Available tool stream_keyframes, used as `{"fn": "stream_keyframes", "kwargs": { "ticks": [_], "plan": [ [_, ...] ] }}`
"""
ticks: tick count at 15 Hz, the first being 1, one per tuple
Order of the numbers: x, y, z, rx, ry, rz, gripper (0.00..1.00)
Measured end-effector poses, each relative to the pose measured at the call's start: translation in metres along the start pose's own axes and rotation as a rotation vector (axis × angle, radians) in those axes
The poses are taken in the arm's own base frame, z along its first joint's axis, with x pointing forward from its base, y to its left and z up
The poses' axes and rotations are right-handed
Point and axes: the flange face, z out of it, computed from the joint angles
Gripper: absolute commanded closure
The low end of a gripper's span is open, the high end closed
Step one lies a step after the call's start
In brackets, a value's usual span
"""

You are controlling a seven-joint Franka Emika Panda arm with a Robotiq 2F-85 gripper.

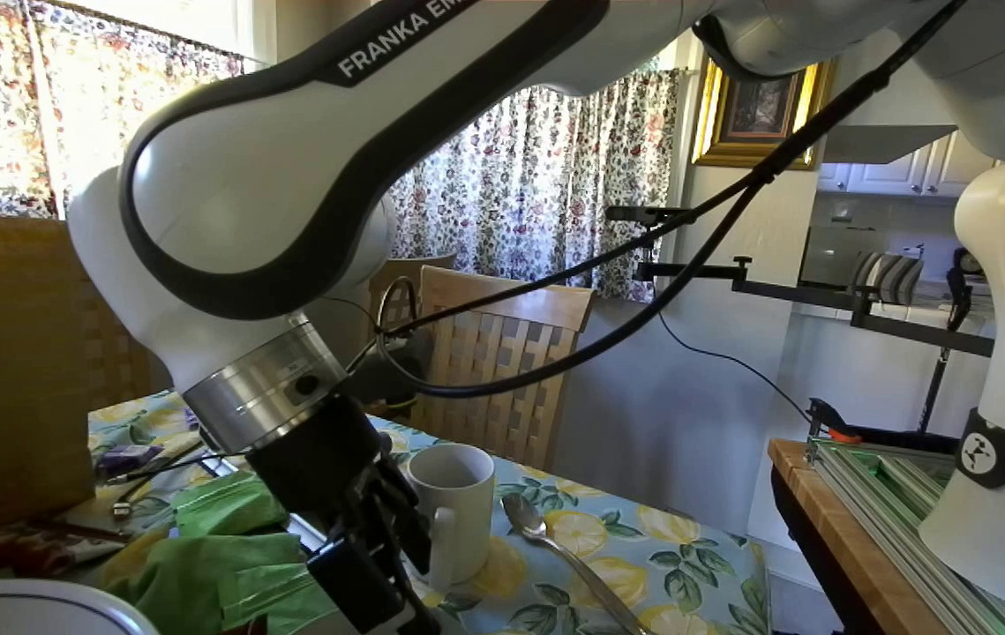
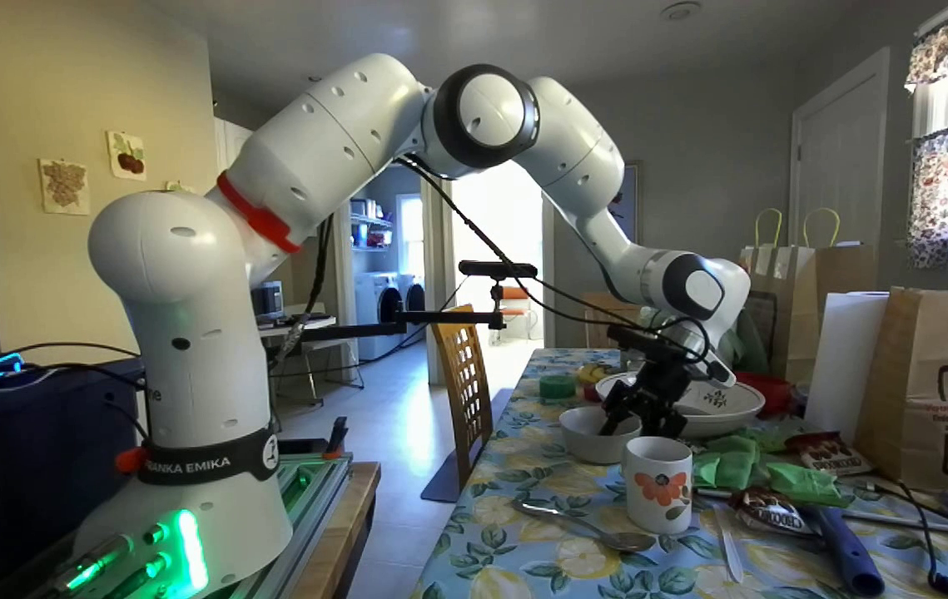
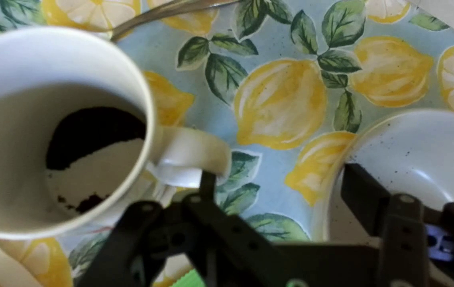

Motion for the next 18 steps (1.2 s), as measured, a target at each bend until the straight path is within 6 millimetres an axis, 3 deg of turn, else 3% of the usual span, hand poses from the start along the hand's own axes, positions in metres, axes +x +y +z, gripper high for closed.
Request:
{"fn": "stream_keyframes", "kwargs": {
  "ticks": [1, 5, 6, 11, 13, 18],
  "plan": [
    [0.0, 0.0, 0.0, 0.0, 0.0, 0.0, 0.23],
    [-0.001, 0.0, 0.001, 0.0, -0.008, 0.0, 0.2],
    [-0.001, 0.0, 0.001, 0.001, -0.012, 0.001, 0.24],
    [-0.007, 0.001, 0.005, -0.007, -0.065, 0.011, 0.03],
    [-0.011, 0.001, 0.006, -0.009, -0.09, 0.013, 0.05],
    [-0.016, 0.001, -0.001, -0.01, -0.115, 0.014, 0.0]
  ]
}}
